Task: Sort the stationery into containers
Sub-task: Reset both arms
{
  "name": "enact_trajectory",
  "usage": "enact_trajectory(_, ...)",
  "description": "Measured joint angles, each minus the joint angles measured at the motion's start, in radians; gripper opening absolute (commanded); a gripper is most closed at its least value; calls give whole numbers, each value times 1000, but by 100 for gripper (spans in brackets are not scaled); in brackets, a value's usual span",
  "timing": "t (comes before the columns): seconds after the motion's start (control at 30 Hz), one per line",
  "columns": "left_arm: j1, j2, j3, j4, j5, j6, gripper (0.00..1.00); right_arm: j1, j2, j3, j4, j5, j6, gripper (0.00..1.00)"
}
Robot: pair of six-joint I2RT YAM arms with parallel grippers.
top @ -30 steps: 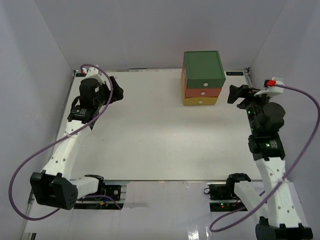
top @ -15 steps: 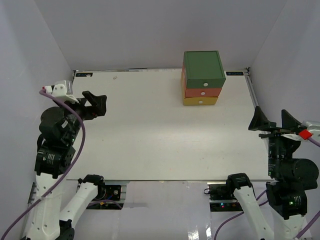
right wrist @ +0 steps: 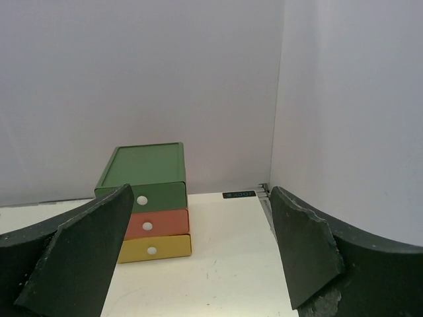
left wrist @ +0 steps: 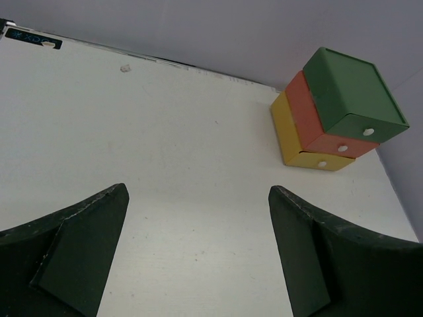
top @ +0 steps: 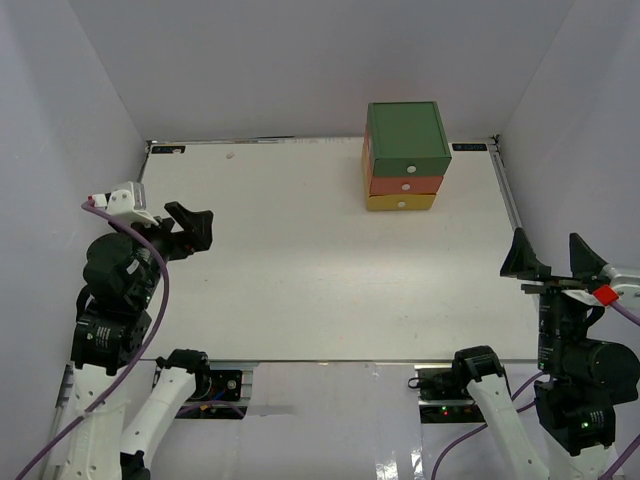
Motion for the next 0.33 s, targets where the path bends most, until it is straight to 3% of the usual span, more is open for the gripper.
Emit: enact_trajectory(0.33,0,12,-53,-9,32,-12,98,2,0,-18,-11,-21,-8,90)
